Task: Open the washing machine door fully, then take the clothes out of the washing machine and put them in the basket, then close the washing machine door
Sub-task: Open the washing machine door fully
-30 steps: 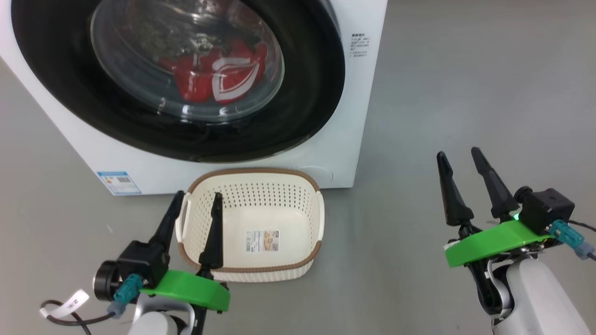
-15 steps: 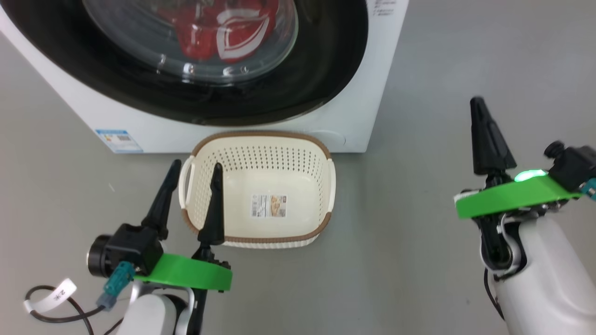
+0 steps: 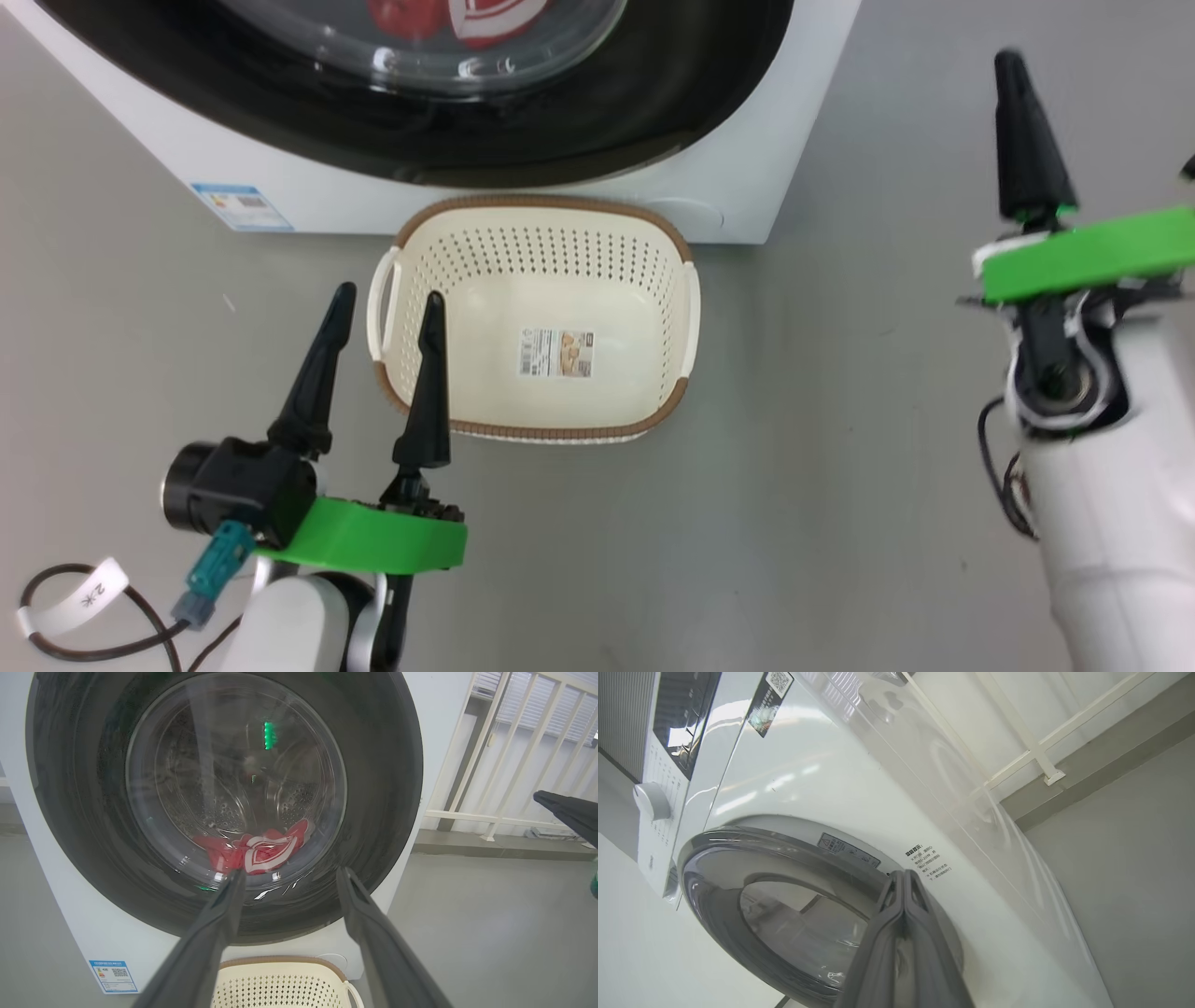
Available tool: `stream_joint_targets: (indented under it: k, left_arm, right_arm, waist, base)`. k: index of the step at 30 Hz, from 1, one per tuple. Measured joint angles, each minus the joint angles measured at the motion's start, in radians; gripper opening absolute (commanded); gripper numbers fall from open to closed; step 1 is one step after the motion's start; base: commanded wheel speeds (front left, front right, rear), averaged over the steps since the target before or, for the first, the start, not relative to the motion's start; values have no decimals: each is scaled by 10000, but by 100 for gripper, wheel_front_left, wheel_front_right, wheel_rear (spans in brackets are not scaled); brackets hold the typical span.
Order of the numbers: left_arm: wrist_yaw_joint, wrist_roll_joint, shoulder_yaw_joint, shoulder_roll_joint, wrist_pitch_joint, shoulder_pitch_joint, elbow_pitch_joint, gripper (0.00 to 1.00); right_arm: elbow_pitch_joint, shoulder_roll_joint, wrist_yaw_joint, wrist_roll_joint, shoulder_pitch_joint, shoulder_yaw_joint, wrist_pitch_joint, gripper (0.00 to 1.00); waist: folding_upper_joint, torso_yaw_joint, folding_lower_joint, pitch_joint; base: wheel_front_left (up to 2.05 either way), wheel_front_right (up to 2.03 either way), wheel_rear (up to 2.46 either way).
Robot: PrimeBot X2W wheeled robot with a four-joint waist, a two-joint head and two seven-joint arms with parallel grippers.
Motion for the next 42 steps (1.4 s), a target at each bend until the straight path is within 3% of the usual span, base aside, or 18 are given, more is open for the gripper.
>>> stream_joint_targets:
  k: [10,23,42]
  left_arm:
    - [-2,21,-81,-4,0,-240,-453,100]
    - [-12,82,-240,-10,-2,-441,-552,100]
    - [-17,71,-487,-15,-2,-718,-587,100]
  right_arm:
    - [497,-36,0,2930,-1686,-966,2617,0]
    - [2385,-63,-2,4859,-3824,-1749,5198,0]
    - [4552,-566,-13,5204,-6355,-1929,7290,0]
  waist:
    - [0,216,0,691]
    - [0,550,0,1341]
    - [0,1074,0,2261]
  base:
    - [0,0,0]
    - [0,0,0]
    - [0,0,0]
